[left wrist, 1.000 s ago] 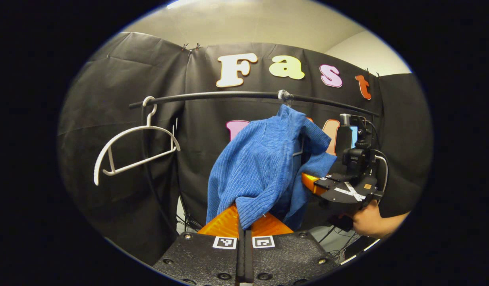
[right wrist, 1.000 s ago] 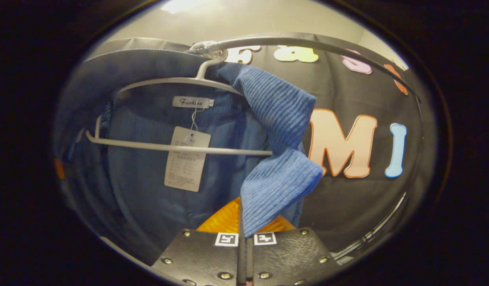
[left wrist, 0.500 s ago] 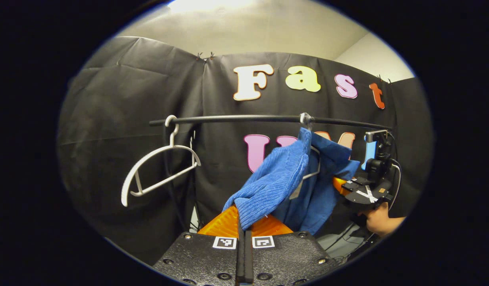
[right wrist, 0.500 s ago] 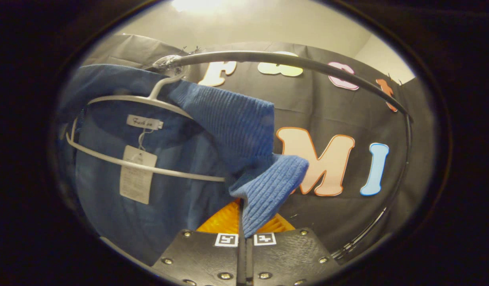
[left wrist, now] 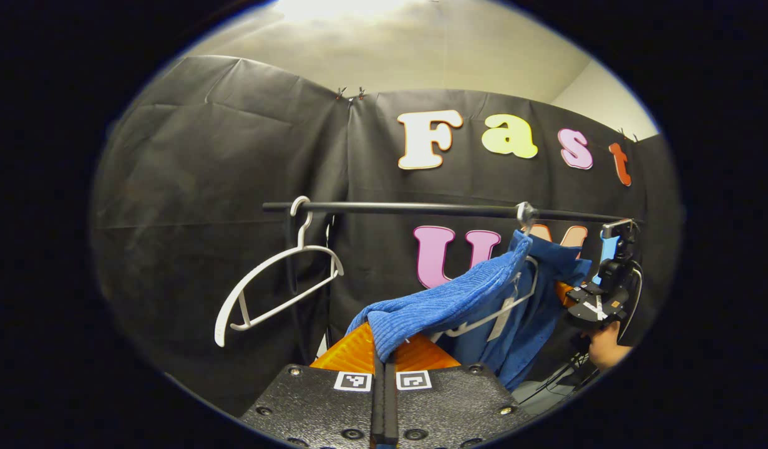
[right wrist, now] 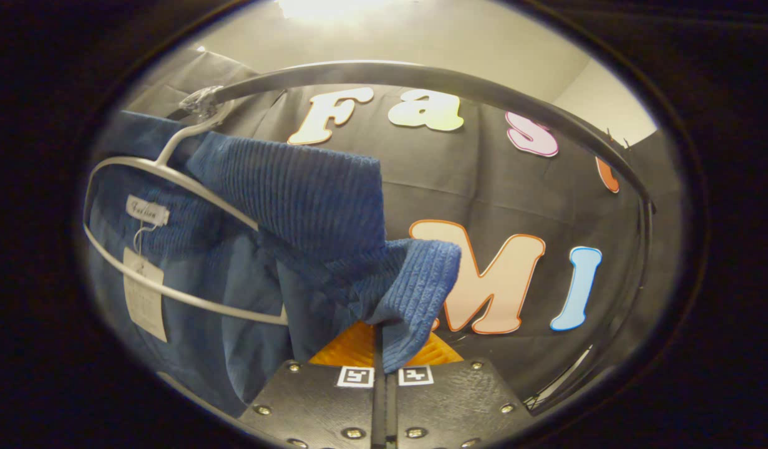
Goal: Grasp the clothes on the hanger with both hands and then place them into the laundry hamper below.
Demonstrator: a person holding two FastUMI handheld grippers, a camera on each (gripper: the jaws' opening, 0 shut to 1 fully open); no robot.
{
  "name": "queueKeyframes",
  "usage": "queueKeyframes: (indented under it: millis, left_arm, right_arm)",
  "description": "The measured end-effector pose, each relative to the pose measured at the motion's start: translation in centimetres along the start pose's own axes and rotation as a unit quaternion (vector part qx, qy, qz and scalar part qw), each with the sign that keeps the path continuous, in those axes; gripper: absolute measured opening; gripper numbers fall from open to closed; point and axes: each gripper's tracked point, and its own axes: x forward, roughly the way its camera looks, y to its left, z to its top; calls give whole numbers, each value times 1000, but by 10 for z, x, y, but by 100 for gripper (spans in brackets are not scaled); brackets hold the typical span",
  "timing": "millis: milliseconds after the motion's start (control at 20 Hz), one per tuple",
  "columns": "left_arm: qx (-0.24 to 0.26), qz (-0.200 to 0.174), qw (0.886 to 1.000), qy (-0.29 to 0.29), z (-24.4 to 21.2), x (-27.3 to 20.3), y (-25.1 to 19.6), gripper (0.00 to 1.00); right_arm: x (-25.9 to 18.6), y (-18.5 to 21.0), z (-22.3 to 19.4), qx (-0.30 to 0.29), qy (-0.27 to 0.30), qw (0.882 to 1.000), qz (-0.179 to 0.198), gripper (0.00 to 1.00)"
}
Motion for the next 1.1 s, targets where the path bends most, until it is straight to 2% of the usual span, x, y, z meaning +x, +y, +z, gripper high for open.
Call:
queueKeyframes:
  millis: [250, 500, 650, 750, 950, 1100]
  left_arm:
    - [14, 9, 1000, -2, 0, 18, 9, 1]
    - [21, 9, 1000, 2, -10, 46, 15, 0]
    - [31, 14, 999, 9, -24, 61, 19, 0]
    - [18, 15, 999, 24, -38, 67, 20, 0]
    - [8, 11, 999, 43, -62, 76, 16, 0]
    - [7, -5, 999, 54, -79, 82, 2, 0]
  right_arm:
    - [20, 1, -5, -5, -8, 1000, -5, 0]
    - [28, -7, -4, -15, -29, 999, -31, 0]
    - [32, -2, -24, -22, -21, 999, -25, 1]
    - [36, -2, -27, -8, -17, 999, -28, 1]
    - [57, -23, -24, 0, -19, 998, -59, 0]
    - [68, -40, -32, -14, -12, 997, -80, 1]
